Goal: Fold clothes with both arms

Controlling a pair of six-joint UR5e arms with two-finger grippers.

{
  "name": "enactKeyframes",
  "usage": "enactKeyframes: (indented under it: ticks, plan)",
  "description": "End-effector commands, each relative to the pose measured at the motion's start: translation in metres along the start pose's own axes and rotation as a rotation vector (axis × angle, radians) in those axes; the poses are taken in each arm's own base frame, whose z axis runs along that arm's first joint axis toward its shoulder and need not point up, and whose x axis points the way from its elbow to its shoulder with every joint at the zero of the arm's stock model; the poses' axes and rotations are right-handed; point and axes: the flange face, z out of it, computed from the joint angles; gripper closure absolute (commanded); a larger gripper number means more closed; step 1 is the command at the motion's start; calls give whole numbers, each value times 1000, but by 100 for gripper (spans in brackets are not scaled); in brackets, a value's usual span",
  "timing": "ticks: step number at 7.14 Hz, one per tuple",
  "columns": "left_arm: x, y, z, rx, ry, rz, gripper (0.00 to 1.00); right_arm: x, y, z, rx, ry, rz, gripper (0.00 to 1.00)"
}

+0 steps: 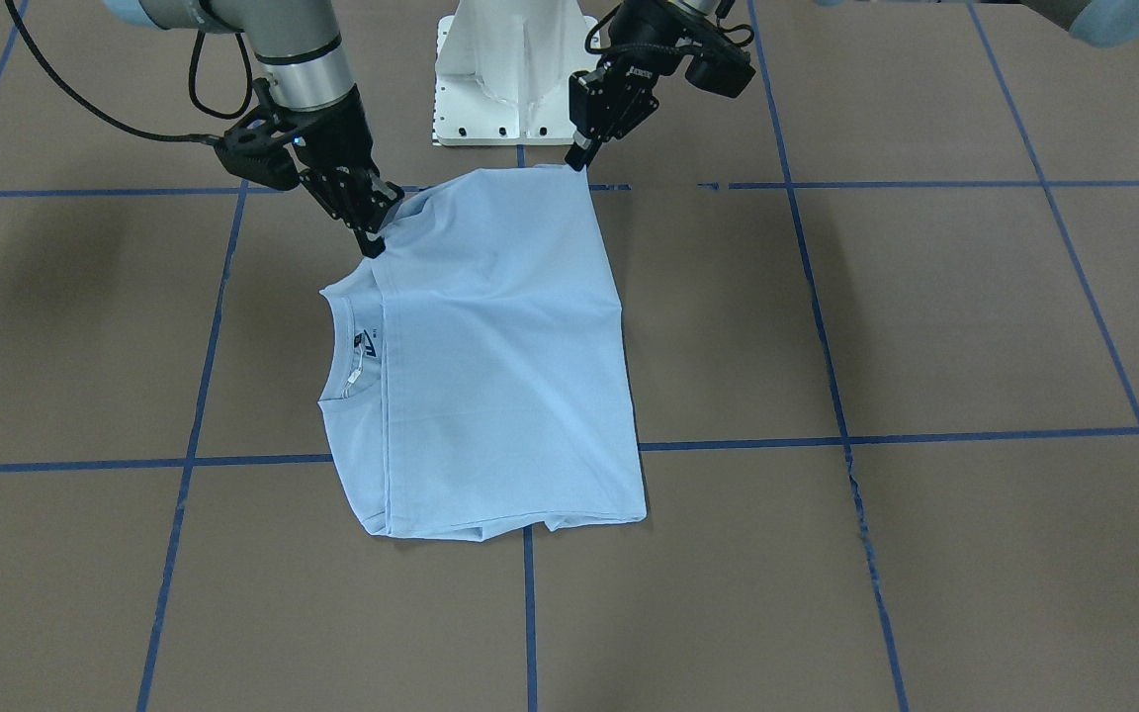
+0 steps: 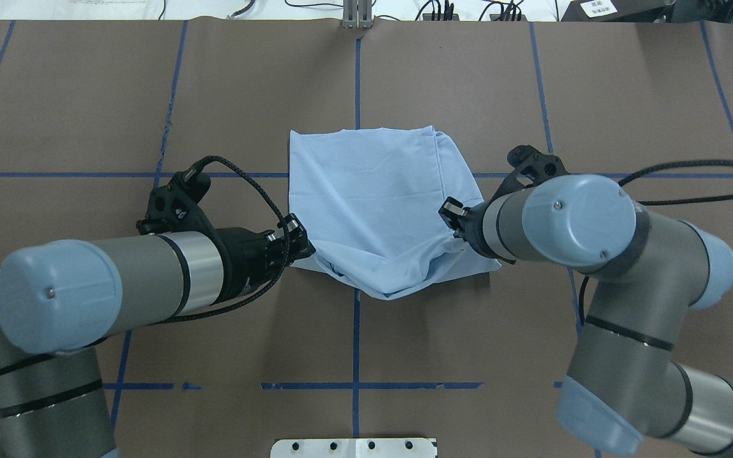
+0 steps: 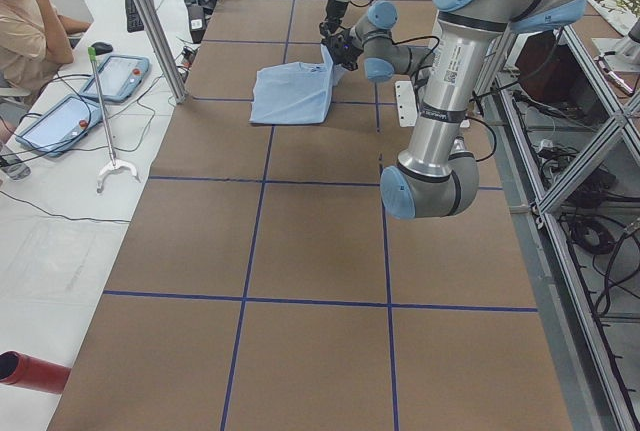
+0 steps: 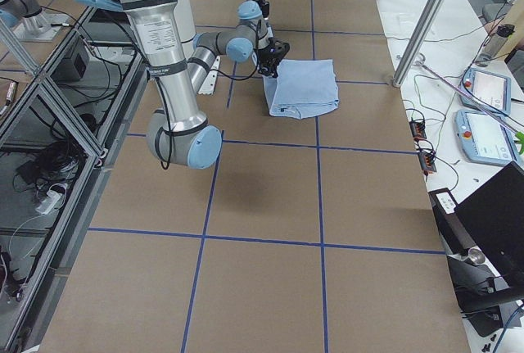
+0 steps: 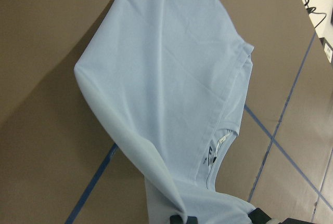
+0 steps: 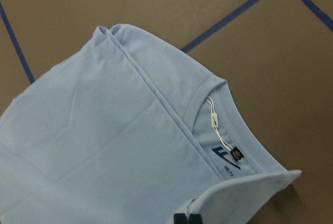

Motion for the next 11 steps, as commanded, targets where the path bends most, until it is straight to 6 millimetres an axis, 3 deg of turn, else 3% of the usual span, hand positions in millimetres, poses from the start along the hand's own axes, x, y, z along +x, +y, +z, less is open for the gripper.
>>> enactKeyframes:
  ticks: [1, 3, 4, 5, 6, 7, 8, 9, 10, 11]
  plan:
    - [13, -45, 42, 101, -34, 45, 100, -34, -44, 25, 1, 40, -5, 100]
    - [18, -67, 81, 136, -36, 55, 100, -62, -60, 56, 21, 60, 12, 100]
    - [23, -87, 104, 163, -35, 70, 100, -70, -79, 78, 26, 47, 25, 100]
    - [19, -116, 126, 199, -44, 114, 100, -77, -100, 103, 14, 59, -22, 100]
    - [2, -155, 160, 235, -44, 150, 100, -90, -127, 133, -15, 109, -110, 100]
    - [-10, -206, 212, 288, -71, 217, 62, -105, -161, 172, -10, 122, -216, 38]
    - [-18, -236, 221, 313, -69, 285, 1, -79, -223, 204, 28, 95, -432, 0]
    - [-30, -243, 218, 316, -68, 284, 0, -69, -282, 181, 33, 95, -502, 0]
    - [-24, -242, 211, 316, -50, 286, 0, -58, -312, 166, 2, 86, -507, 0]
    - [-25, -240, 195, 307, -31, 293, 0, -47, -316, 160, -19, 77, -503, 0]
